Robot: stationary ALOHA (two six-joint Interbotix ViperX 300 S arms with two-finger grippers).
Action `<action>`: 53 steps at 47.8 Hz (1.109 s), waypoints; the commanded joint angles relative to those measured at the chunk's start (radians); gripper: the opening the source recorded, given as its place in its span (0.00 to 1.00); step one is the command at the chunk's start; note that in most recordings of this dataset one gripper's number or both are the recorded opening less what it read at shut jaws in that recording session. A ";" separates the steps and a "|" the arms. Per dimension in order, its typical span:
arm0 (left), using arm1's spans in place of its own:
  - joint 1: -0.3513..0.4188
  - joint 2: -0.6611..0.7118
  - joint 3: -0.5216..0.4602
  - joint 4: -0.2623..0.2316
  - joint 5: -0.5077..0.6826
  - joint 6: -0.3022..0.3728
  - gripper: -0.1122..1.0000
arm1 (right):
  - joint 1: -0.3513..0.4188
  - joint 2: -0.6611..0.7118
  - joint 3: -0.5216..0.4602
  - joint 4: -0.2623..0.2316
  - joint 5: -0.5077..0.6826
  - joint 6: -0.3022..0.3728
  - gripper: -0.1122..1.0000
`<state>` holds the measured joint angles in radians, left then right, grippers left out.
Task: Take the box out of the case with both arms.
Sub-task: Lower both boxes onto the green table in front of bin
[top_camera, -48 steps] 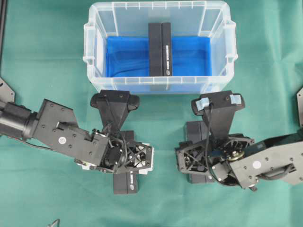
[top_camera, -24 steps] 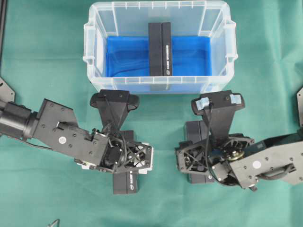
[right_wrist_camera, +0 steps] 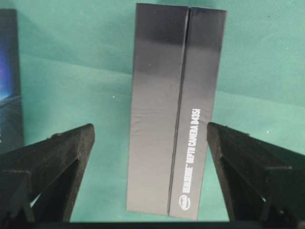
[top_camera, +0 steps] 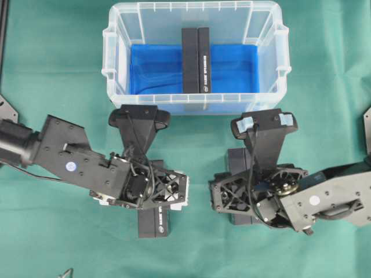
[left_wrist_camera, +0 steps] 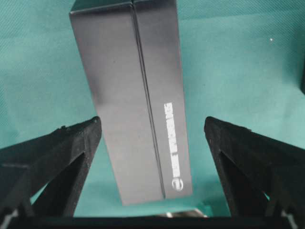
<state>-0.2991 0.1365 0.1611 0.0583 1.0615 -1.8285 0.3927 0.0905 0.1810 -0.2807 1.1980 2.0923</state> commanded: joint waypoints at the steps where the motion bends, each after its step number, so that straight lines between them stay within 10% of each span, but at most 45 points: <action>1: 0.005 -0.044 -0.040 0.003 0.025 -0.002 0.90 | -0.003 -0.034 -0.038 -0.003 0.032 0.000 0.94; 33: 0.023 -0.129 -0.383 0.077 0.471 0.055 0.90 | -0.034 -0.086 -0.380 -0.035 0.442 -0.195 0.93; 53: 0.028 -0.112 -0.460 0.077 0.552 0.095 0.90 | -0.040 -0.086 -0.485 -0.066 0.541 -0.253 0.93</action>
<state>-0.2746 0.0399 -0.2792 0.1304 1.6076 -1.7365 0.3543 0.0368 -0.2838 -0.3405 1.7365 1.8408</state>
